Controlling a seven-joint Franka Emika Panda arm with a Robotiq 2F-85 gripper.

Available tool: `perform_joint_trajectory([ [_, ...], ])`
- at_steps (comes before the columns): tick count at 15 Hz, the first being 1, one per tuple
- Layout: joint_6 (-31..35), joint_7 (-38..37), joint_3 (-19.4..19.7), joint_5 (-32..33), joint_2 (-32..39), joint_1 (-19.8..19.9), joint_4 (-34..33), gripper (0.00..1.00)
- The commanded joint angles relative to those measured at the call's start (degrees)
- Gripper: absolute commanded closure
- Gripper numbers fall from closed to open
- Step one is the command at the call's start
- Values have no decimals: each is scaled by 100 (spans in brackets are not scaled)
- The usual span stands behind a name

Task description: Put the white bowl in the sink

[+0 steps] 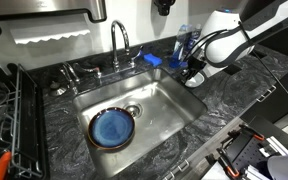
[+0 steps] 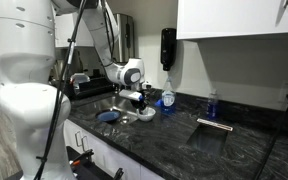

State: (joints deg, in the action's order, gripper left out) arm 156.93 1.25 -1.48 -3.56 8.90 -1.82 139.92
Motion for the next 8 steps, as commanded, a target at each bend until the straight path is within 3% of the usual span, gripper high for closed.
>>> perform_joint_trajectory([
  [1,94,-41,-24,-7,-226,24,168,96],
  [4,-149,226,-154,-518,-635,78,177,100],
  [8,-408,595,-368,-1412,-1295,-127,317,98],
])
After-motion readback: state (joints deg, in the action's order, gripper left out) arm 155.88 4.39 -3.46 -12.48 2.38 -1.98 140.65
